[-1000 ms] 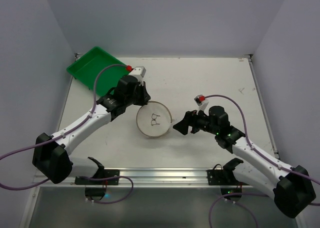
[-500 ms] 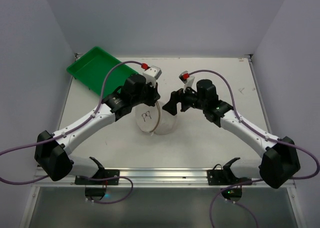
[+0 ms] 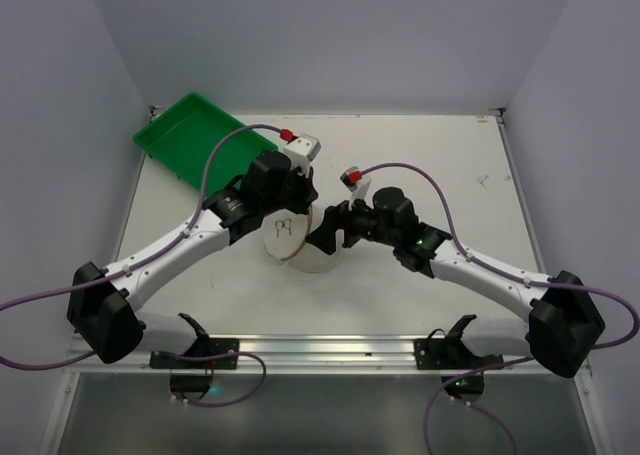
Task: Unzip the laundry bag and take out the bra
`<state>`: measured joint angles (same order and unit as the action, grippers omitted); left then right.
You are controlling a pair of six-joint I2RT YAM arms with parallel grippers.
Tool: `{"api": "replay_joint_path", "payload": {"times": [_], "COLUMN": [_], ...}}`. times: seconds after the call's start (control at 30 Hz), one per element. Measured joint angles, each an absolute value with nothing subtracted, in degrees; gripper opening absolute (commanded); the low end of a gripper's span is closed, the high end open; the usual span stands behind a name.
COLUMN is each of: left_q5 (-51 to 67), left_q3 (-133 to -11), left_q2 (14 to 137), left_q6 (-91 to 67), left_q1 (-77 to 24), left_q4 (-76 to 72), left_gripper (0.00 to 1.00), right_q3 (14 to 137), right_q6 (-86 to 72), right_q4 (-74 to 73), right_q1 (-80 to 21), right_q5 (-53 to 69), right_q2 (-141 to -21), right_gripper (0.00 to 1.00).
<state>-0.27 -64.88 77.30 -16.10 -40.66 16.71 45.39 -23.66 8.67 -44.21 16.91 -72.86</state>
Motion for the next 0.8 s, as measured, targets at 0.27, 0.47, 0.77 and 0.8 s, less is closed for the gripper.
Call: {"api": "replay_joint_path", "payload": {"times": [0.27, 0.47, 0.77, 0.8], "left_q5": [-0.7, -0.1, -1.0, -1.3], "left_q3": [-62.2, -60.7, -60.1, -60.1], "left_q2": [76.1, 75.3, 73.5, 73.4], "left_q6": [-18.9, -19.9, -20.4, -20.5], "left_q1": [-40.7, -40.7, -40.7, -40.7], "left_q4": [14.1, 13.0, 13.0, 13.0], "left_gripper": [0.00, 0.00, 0.00, 0.00], "right_q3": [41.0, 42.8, 47.2, 47.2], "right_q6": [-30.1, -29.9, -28.5, -28.4], "right_q4": [12.7, 15.0, 16.3, 16.4], "right_q1": [-44.4, -44.4, -44.4, -44.4], "right_q5": [9.5, 8.5, 9.4, 9.7], "right_q2": [-66.2, -69.9, -78.7, -78.8], "right_gripper": [0.88, 0.86, 0.56, 0.51]}}
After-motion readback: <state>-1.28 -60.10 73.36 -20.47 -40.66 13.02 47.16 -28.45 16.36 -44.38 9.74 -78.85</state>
